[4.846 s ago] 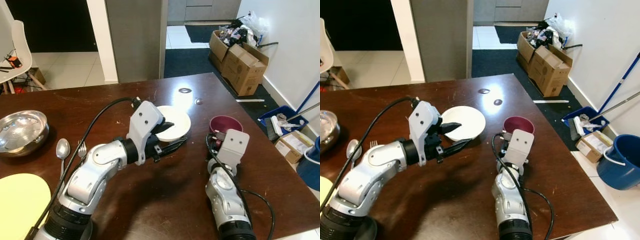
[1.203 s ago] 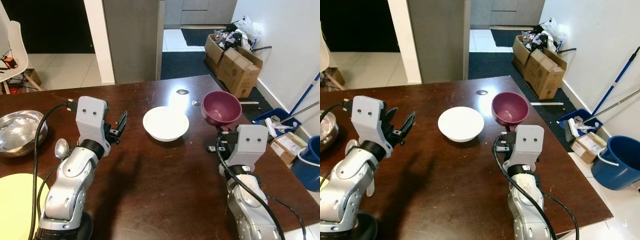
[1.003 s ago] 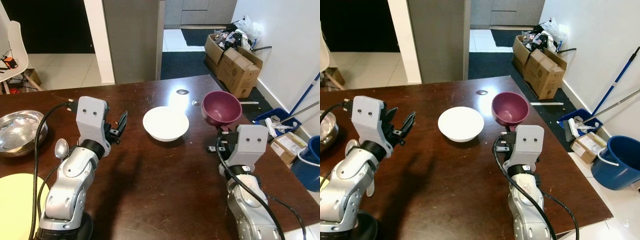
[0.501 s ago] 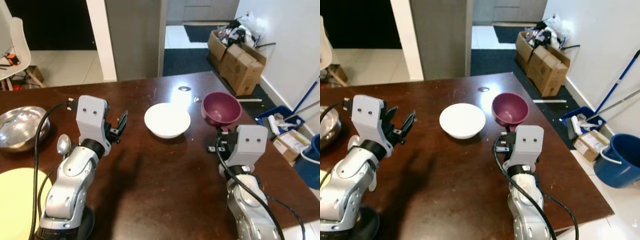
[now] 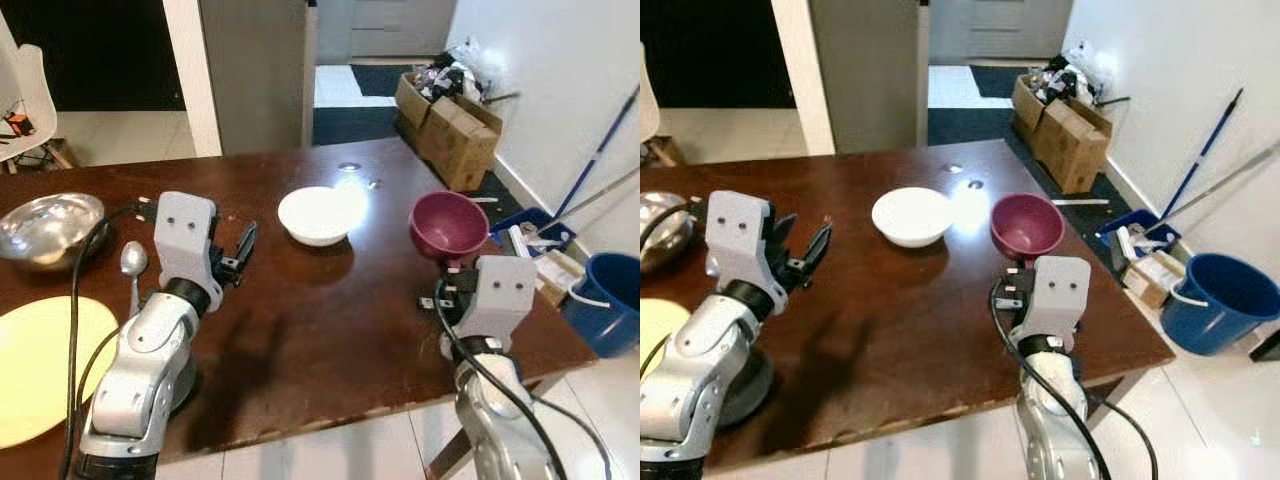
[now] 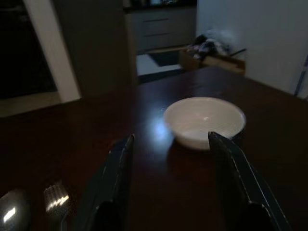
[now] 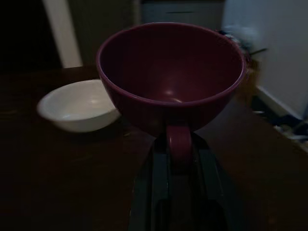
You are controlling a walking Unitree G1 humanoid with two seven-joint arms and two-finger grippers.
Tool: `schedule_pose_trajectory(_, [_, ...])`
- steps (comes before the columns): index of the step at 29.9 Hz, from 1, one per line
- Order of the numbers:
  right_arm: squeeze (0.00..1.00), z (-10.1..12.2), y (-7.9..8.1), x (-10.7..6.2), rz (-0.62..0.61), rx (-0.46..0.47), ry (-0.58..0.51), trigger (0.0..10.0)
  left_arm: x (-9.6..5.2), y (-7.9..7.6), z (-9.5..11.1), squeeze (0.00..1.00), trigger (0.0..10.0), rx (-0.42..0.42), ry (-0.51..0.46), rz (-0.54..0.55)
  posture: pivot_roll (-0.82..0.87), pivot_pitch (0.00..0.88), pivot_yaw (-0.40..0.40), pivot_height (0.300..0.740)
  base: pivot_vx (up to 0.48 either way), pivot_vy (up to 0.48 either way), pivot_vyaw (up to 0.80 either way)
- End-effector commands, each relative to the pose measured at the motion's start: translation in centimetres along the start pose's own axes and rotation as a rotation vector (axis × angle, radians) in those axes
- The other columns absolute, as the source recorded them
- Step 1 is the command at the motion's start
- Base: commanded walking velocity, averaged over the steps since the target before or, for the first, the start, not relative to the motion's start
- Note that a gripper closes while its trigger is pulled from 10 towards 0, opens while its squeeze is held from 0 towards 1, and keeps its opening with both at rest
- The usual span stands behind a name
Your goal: Setting the table
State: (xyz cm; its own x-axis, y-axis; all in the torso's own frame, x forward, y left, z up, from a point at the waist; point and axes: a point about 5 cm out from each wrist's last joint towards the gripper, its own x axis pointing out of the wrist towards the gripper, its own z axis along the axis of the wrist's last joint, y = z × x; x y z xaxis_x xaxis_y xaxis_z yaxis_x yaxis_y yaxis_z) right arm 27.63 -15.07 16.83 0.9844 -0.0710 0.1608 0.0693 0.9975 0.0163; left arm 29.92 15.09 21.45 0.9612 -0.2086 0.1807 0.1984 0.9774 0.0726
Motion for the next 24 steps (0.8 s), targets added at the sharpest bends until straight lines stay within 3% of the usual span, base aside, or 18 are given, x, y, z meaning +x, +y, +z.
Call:
schedule_pose_trajectory(1, [0.00,0.12,0.07,0.01,0.003,-0.006,-0.009,10.0,-0.06,0.06,-0.37,0.00,10.0,-0.004,0.014,0.005,-0.05,0.000,0.070,0.740,-0.270,0.000,0.00])
schedule_pose_trajectory(18, [0.00,0.07,0.07,-0.05,0.001,-0.006,-0.008,10.0,-0.02,-0.01,-0.38,0.00,10.0,-0.005,0.013,0.002,-0.06,0.002,0.071,0.740,-0.260,0.000,0.00])
schedule_pose_trajectory(24, [0.00,0.06,0.03,-0.08,0.001,-0.006,-0.008,10.0,-0.02,-0.07,-0.42,0.00,10.0,-0.006,0.014,0.003,-0.06,0.002,0.071,0.740,0.000,0.000,0.00])
